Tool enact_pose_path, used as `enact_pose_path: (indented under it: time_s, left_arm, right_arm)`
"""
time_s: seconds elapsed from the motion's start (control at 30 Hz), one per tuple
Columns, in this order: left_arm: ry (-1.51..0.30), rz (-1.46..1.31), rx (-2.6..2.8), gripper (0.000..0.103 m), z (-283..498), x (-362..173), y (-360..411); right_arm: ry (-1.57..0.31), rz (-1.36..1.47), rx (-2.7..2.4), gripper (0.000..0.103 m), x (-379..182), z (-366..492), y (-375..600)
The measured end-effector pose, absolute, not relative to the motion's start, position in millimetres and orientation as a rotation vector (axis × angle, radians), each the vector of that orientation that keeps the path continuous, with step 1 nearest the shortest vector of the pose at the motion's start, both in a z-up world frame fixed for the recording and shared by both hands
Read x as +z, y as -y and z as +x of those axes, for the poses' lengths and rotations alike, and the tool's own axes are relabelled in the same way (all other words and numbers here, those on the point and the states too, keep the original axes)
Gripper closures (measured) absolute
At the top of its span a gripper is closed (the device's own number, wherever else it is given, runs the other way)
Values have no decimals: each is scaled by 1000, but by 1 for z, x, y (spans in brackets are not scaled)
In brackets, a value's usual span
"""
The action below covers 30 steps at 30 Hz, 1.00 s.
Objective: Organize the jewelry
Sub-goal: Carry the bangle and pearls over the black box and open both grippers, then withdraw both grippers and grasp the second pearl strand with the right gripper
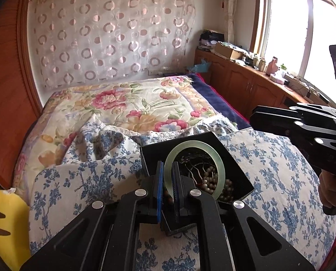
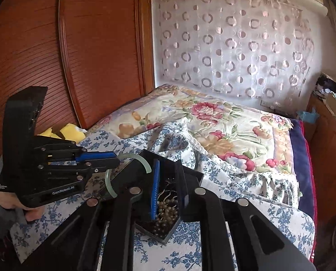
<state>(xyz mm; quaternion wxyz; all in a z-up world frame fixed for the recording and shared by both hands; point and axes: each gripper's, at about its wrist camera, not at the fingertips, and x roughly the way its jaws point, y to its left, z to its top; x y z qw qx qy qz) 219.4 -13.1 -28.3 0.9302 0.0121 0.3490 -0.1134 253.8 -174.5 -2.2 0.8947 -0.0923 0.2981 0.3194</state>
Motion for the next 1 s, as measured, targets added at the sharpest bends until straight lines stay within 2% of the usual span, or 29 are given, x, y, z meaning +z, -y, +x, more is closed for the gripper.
enact_pose_path:
  time_s: [1.0]
  left_arm:
    - [-753,75,-310,95,240,-40,44]
  right_arm:
    - [-721,-138,610,87,-58,216,212]
